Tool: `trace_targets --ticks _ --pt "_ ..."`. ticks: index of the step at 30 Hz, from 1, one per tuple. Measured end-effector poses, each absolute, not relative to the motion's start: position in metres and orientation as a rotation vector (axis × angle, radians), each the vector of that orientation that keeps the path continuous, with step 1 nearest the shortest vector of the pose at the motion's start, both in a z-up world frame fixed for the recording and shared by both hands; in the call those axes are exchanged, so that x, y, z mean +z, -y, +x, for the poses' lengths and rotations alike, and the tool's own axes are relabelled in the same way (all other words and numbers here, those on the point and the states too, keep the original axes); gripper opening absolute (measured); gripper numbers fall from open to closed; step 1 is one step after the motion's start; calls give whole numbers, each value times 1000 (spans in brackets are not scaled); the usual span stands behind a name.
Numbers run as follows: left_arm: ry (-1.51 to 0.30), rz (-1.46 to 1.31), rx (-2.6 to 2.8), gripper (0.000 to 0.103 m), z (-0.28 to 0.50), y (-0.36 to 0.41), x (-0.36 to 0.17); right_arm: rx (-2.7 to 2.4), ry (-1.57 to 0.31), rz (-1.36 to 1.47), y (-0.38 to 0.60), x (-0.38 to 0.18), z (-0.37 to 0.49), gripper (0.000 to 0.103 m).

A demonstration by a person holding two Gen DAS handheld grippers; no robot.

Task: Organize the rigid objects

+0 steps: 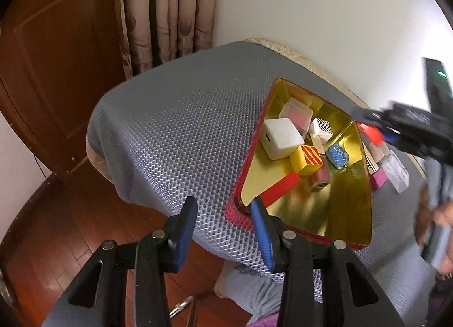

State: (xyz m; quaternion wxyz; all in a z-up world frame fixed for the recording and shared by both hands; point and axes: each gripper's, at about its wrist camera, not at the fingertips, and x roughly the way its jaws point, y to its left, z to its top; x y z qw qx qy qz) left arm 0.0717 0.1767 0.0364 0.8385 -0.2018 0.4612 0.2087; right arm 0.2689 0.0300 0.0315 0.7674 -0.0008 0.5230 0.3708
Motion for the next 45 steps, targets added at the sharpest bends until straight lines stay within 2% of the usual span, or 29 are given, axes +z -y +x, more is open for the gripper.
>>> trace_targets --ticks 10,18,20,22,24,28,34,37,40,45 --pt "-991 -469 402 40 74 -181 32 655 -1185 -50 -66 -5 309 52" --pt "-985 -473 411 41 71 -183 34 665 -1115 48 -45 9 308 59" --pt "-974 -470 417 41 69 -183 36 678 -1053 105 -19 23 297 62" --pt "-957 -458 427 41 66 -181 40 652 -983 127 16 33 280 78" --pt "-937 -443 430 41 64 -178 43 573 -918 110 62 35 259 84" --pt "-906 -388 365 41 65 -163 54 327 -887 -100 158 8 225 84" --pt "-955 -415 64 41 85 -106 71 15 -917 -386 285 -36 193 85" --pt "-1027 -473 -143 42 121 -61 79 -27 -891 -376 324 -37 183 95" --pt "-1117 -524 -244 51 171 -10 81 -13 -895 -300 343 -41 182 95" --pt "-1250 -670 -179 51 259 50 62 62 -872 -209 356 -37 182 96"
